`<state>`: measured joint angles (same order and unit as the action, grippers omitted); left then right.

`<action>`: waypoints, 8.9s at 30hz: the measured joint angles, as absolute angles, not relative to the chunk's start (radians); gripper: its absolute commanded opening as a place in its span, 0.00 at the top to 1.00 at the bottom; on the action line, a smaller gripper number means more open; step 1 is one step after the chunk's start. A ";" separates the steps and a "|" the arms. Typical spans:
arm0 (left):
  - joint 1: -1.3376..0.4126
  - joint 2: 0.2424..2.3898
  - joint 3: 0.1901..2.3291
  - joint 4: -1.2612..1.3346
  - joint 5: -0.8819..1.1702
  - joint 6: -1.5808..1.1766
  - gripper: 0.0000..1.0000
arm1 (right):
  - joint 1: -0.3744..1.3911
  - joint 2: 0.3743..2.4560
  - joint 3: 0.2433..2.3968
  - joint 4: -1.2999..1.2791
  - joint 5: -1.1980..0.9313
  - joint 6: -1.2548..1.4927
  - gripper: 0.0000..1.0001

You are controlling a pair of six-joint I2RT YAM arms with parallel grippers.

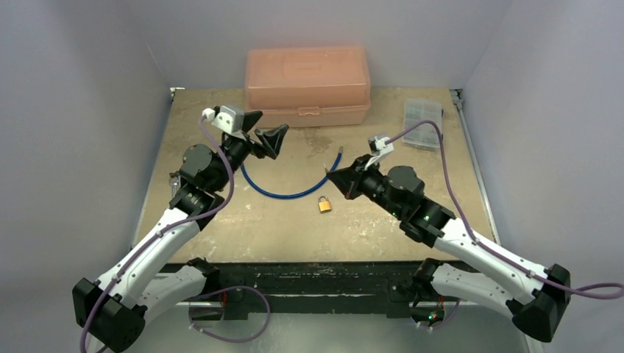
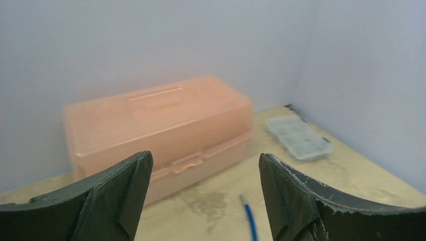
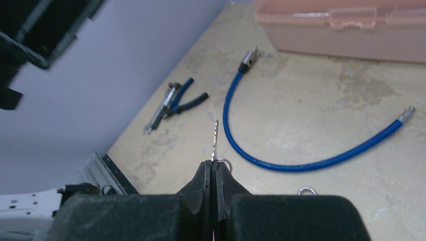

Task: Unlock with the key

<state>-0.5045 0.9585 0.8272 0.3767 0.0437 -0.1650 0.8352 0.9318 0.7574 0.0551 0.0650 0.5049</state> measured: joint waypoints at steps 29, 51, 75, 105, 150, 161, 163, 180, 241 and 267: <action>-0.594 0.920 0.511 1.147 0.642 -0.992 0.59 | 0.830 0.774 0.652 0.555 -0.187 0.763 1.00; -0.665 1.003 0.508 1.186 0.528 -0.950 0.72 | 0.830 0.836 0.628 0.696 -0.262 0.823 1.00; -0.690 1.071 0.508 1.263 0.510 -0.953 0.95 | 0.830 0.878 0.616 0.704 -0.280 0.823 1.00; -0.702 0.990 0.542 0.968 0.543 -0.876 1.00 | 0.830 0.786 0.844 0.156 -0.260 0.475 0.35; -0.702 0.934 0.622 0.599 0.631 -0.733 0.41 | 0.830 0.872 0.924 0.001 -0.333 0.338 1.00; -0.702 0.900 0.593 0.682 0.579 -0.727 0.46 | 0.830 0.815 0.824 0.131 -0.212 0.527 1.00; -0.702 0.912 0.582 0.709 0.574 -0.739 0.48 | 0.830 0.818 0.819 0.145 -0.192 0.555 1.00; -0.721 1.040 0.578 0.858 0.548 -0.798 0.70 | 0.830 0.844 0.797 0.211 -0.145 0.638 1.00; -0.736 1.052 0.578 0.830 0.496 -0.808 1.00 | 0.831 0.757 0.653 0.320 -0.065 0.722 1.00; -0.735 1.056 0.578 0.799 0.464 -0.801 0.80 | 0.830 0.759 0.630 0.352 -0.057 0.743 1.00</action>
